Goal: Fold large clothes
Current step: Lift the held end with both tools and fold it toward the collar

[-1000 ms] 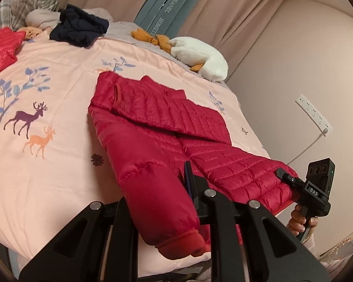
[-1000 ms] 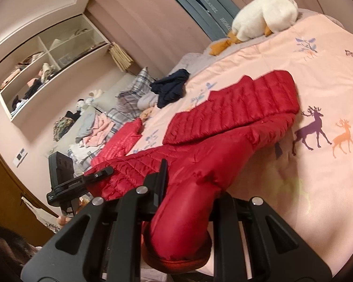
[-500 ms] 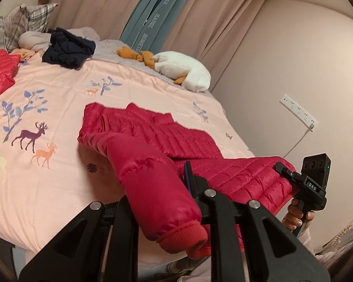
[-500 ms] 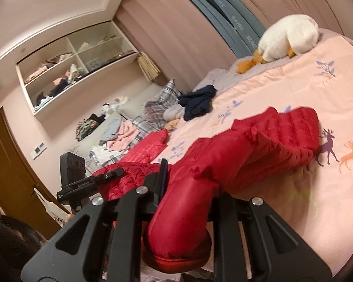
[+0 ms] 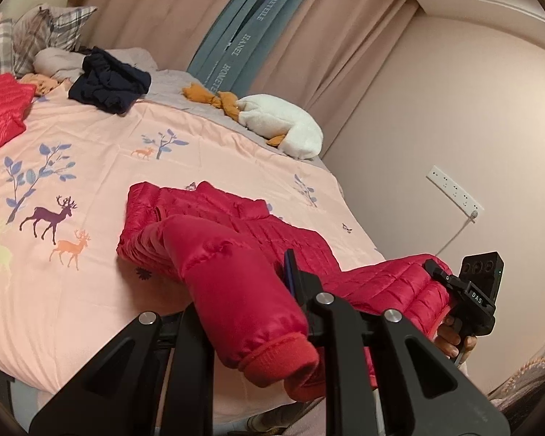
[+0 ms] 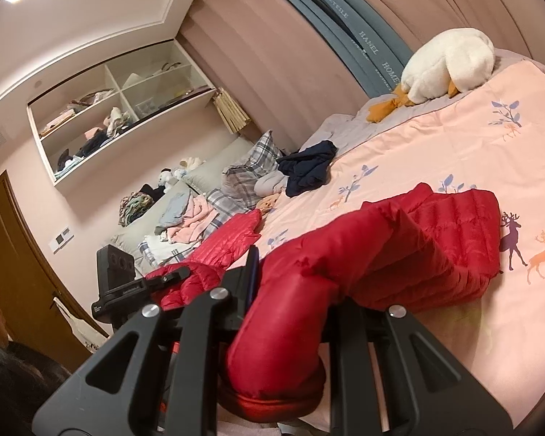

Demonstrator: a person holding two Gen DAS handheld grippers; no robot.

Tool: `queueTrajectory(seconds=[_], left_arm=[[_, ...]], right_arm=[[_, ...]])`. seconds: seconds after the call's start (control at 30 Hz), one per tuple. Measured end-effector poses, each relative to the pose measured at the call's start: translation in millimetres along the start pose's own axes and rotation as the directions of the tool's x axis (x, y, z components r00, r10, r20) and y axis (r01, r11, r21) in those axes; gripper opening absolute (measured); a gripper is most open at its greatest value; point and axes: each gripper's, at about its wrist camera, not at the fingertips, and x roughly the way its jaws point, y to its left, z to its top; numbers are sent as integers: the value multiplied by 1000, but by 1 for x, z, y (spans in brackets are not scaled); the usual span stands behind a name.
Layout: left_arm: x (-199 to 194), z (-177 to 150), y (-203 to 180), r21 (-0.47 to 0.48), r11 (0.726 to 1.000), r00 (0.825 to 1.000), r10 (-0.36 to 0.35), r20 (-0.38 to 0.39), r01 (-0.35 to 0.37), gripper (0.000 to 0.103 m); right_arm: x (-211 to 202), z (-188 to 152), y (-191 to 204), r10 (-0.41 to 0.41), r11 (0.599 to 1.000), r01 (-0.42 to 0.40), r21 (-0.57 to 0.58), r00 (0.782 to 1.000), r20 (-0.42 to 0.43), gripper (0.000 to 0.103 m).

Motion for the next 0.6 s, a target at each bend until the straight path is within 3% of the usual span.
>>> queueTrajectory(seconds=[0.6], left_arm=[[33,38,15,-7,999,999,51,3,-51,17]], right_arm=[[38,35,-29,-76,997,75,15,997,24,19]])
